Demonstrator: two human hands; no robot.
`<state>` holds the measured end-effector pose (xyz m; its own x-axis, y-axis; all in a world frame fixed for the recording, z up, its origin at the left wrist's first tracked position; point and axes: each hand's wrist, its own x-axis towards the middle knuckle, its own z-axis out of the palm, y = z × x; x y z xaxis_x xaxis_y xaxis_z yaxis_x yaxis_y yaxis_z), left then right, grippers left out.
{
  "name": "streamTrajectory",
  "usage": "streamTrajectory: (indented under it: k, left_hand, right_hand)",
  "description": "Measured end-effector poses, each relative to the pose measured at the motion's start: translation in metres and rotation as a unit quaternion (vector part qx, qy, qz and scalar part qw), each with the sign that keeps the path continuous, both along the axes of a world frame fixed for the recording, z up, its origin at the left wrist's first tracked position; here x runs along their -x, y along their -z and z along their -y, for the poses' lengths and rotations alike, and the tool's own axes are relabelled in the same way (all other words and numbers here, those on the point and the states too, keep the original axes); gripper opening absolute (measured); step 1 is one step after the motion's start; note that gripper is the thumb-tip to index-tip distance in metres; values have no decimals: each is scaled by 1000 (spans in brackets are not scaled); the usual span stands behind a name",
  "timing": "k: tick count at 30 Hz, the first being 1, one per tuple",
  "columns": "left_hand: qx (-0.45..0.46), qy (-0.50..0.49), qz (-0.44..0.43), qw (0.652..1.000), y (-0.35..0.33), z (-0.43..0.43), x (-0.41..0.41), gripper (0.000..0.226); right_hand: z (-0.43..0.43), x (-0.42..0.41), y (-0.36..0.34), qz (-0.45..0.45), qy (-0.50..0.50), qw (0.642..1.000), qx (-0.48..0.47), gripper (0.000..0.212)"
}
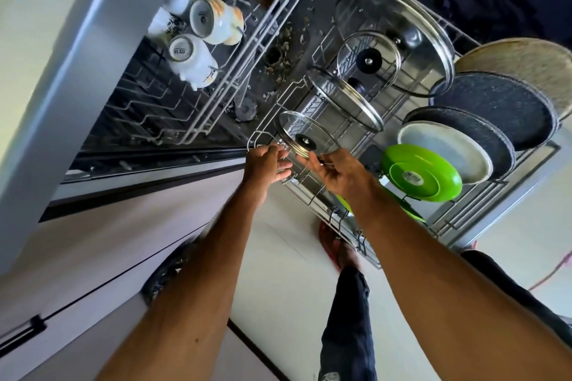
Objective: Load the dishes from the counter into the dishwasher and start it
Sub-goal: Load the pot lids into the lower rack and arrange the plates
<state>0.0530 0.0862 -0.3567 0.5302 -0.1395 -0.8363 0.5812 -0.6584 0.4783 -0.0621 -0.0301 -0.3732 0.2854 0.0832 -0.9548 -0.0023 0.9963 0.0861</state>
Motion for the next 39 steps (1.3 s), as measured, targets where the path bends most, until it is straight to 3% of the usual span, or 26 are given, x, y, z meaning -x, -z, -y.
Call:
streamTrajectory:
  k: [6,17,23,32,36,39]
  left_hand:
    - [16,14,3,1000,3,8,4,30]
    - [42,36,35,998,1,31,8,31]
    - [48,53,52,996,-5,46,11,40]
    - [7,63,72,995,-1,37,14,29]
    - [10,77,101,992,1,32,16,32]
    - [15,83,117,990,0,38,18,29]
  right_hand:
    - [-2,3,9,-1,80,996,-36,16]
    - [6,9,12,3,99,994,-40,22]
    - [14,14,25,8,114,992,-45,36]
    - [7,12,29,-43,-2,999,-31,25]
    - [13,6,24,-55,-112,992,1,16]
    - [18,-1,30,-87,-181,980,9,21]
